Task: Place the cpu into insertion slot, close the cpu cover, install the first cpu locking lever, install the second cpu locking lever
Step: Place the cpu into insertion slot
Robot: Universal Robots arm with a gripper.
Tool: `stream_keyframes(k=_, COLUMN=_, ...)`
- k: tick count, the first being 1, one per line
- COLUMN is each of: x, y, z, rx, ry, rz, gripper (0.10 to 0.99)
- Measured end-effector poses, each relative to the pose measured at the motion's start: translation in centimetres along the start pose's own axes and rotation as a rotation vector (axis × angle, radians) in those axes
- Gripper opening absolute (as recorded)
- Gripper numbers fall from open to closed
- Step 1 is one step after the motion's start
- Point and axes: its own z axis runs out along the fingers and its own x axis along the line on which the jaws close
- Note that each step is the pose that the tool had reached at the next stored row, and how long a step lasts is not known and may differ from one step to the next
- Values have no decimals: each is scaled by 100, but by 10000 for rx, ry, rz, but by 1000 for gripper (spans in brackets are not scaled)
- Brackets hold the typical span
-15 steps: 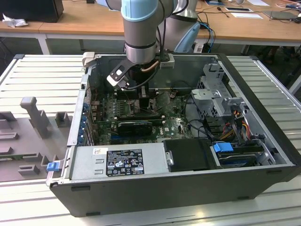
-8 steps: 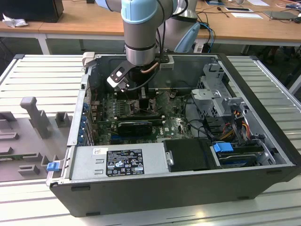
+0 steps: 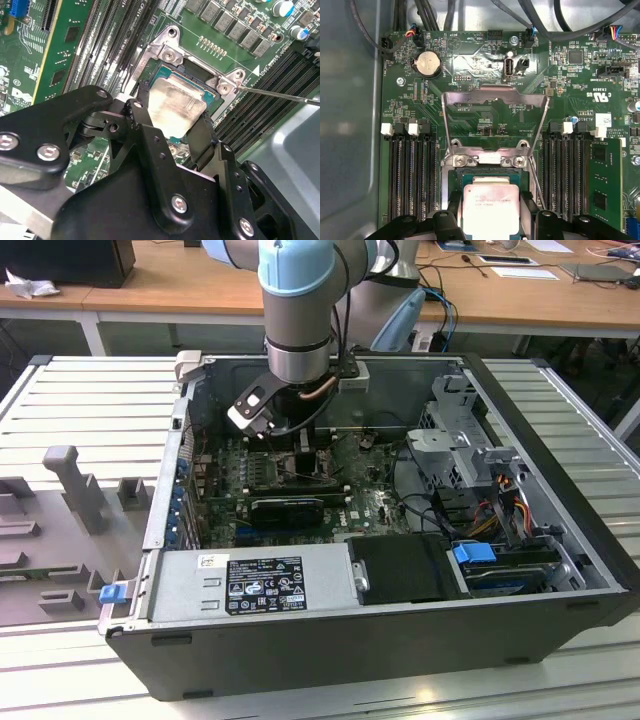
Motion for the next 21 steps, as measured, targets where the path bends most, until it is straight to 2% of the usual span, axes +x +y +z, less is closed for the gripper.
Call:
stream_keyframes(k=6, x=0, y=4, z=0, rx=-2, ry=-3, rz=22, gripper=553)
stream_keyframes(k=7, x=0, y=4, z=0, rx=-1, ry=-4, rz=22, gripper=616)
stream_keyframes(k=11, x=0, y=4, z=-2, rx=0, ry=-5, rz=24, gripper=616)
stream_keyframes(k=15, x=1, y=9, z=-69, rx=0, ry=-4, rz=25, gripper=604)
stream_keyframes(k=16, x=1, y=10, z=-93, rx=0, ry=-5, rz=24, gripper=537)
stream_keyframes(k=17, x=1, y=12, z=-112, rx=0, ry=-5, rz=25, gripper=412)
stream_keyframes(k=18, x=1, y=12, z=-118, rx=0, ry=-4, rz=24, gripper=349)
stream_keyframes(k=19, x=1, y=12, z=-122, rx=0, ry=-4, rz=24, gripper=290)
stream_keyframes(k=20, x=2, y=13, z=-127, rx=-1, ry=-4, rz=25, gripper=290)
stream_keyframes(k=21, x=1, y=13, z=-133, rx=0, ry=-5, rz=26, gripper=231)
